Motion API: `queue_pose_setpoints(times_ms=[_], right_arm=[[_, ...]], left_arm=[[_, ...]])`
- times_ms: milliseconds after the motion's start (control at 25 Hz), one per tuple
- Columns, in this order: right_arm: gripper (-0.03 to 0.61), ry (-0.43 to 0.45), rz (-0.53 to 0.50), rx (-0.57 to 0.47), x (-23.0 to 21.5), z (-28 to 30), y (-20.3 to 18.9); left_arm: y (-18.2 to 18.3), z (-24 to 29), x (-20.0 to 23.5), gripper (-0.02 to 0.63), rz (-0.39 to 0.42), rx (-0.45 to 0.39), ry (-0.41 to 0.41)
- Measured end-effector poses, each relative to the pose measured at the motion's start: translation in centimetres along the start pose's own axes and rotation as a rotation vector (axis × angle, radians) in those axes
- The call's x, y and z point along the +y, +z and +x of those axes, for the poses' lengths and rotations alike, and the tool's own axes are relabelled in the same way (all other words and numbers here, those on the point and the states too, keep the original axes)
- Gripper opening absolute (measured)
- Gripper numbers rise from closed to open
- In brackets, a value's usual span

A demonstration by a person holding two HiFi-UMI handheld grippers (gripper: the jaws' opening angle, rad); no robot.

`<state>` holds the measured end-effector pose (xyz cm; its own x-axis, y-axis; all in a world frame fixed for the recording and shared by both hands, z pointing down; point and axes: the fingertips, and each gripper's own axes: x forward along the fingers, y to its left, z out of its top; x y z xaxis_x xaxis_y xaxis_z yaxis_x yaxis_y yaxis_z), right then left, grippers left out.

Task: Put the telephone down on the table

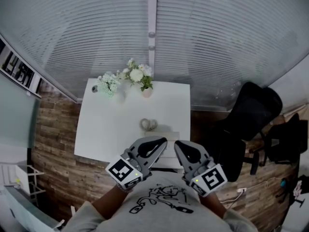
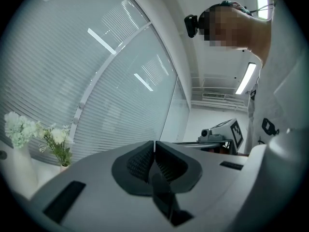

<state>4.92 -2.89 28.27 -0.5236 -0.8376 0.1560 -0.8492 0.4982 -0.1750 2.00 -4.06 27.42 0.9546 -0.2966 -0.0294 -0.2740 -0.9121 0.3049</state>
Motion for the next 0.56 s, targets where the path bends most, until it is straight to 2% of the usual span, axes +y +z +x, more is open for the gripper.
queue_pose_setpoints(times_ms=[560], right_arm=[[0.035,0.002,-0.003,-0.003,0.52,-0.31,0.23]], left_arm=[[-0.63,-0.29,-0.12,0.014,-0.012,0.019,0.000]])
